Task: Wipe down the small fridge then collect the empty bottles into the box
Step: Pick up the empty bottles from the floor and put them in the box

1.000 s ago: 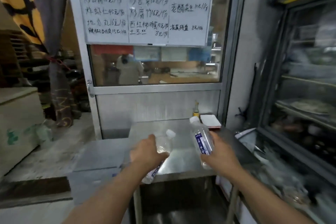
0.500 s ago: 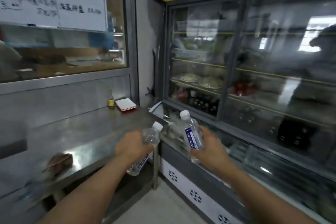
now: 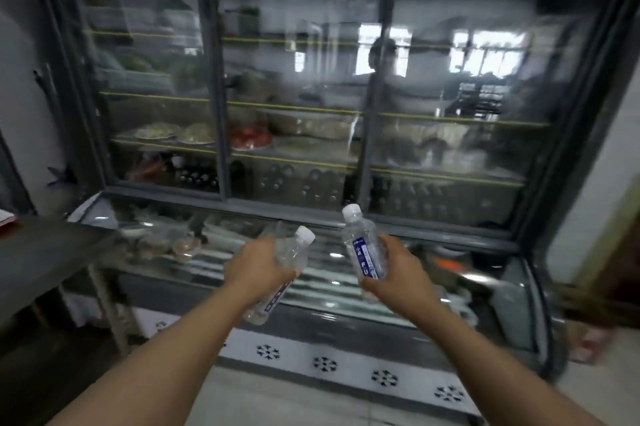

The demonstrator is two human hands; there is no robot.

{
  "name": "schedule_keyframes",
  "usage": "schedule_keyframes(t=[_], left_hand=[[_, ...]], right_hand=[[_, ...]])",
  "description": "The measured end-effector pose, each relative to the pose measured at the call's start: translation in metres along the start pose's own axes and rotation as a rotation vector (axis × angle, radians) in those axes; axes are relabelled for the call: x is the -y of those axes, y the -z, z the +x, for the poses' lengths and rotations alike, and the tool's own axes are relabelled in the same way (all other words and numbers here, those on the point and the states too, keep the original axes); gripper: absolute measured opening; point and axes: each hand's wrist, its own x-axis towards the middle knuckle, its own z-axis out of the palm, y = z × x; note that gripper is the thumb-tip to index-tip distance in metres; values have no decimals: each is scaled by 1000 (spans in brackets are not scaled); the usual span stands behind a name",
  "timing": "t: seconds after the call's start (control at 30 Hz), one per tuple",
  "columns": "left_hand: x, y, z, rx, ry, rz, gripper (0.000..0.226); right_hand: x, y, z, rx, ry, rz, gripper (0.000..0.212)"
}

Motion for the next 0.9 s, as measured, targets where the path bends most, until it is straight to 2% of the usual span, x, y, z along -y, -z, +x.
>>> schedule_keyframes(t=[0.23,0.53,0.6,0.77,0.9], left_hand=[[-180,-80,-74,92,-199,6,48],[-364,-154,-135,221,-419,-25,52],[-399,-174,-142,262,-463,-35,50],[-488,-233,-143,320,-572,-55,41],[-565,-288,-132,356,-628,-62,49]], right_hand=[[-144,130,-90,-122,-175,-93,72],[-277,262,-182,-289,-435,-87,73],[-304,285,-196,-324,-489,-78,75],[-373,337,-213,-399,-588,-101,64],[-437,378,-206,-441,-653,-140,68]])
